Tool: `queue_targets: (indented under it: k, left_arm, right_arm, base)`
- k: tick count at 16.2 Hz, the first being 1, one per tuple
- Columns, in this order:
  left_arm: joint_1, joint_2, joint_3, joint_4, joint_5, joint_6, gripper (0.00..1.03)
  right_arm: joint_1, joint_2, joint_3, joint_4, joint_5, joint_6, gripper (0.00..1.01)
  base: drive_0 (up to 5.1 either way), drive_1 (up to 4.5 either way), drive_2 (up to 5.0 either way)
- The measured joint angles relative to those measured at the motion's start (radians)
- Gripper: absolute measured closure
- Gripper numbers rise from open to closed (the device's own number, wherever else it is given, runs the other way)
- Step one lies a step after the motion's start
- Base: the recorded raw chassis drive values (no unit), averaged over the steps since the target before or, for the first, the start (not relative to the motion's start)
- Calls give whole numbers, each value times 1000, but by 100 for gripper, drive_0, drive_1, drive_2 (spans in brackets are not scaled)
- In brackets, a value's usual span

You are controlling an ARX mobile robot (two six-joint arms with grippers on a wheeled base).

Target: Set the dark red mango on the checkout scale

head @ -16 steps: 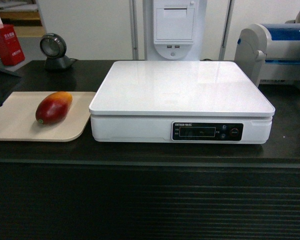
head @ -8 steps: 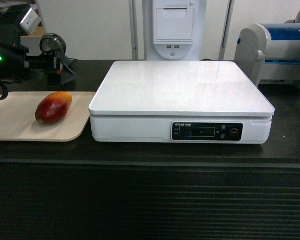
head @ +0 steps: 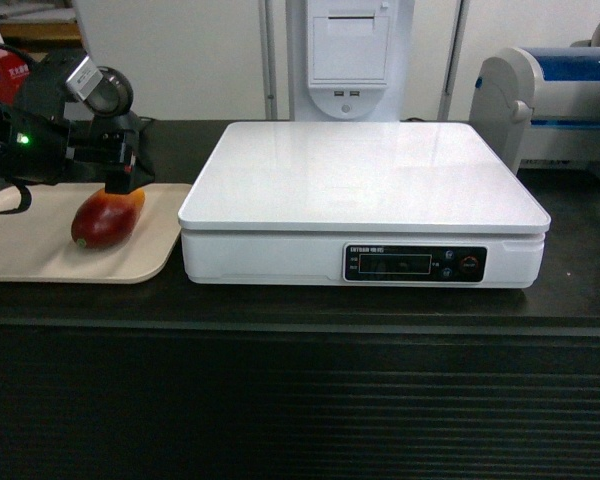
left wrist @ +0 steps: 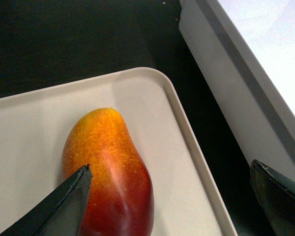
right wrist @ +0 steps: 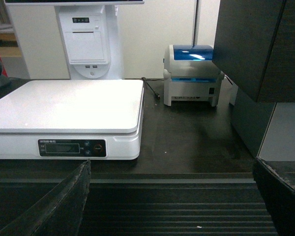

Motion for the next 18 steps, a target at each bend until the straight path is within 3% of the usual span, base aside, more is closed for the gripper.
queue_targets:
  k: [9, 14, 18]
  left_arm:
    - [57, 129, 162, -79, 11, 10, 5]
    - [45, 152, 186, -76, 34, 12, 5]
    - [37, 239, 253, -97, -5, 41, 5]
  right_arm:
    - [0, 0, 0, 0, 0, 0, 3]
    - [0, 0, 0, 0, 0, 0, 3]
    - [0, 0, 0, 0, 0, 0, 3]
  base:
    - [0, 0, 0]
    - [0, 0, 0]
    - [0, 0, 0]
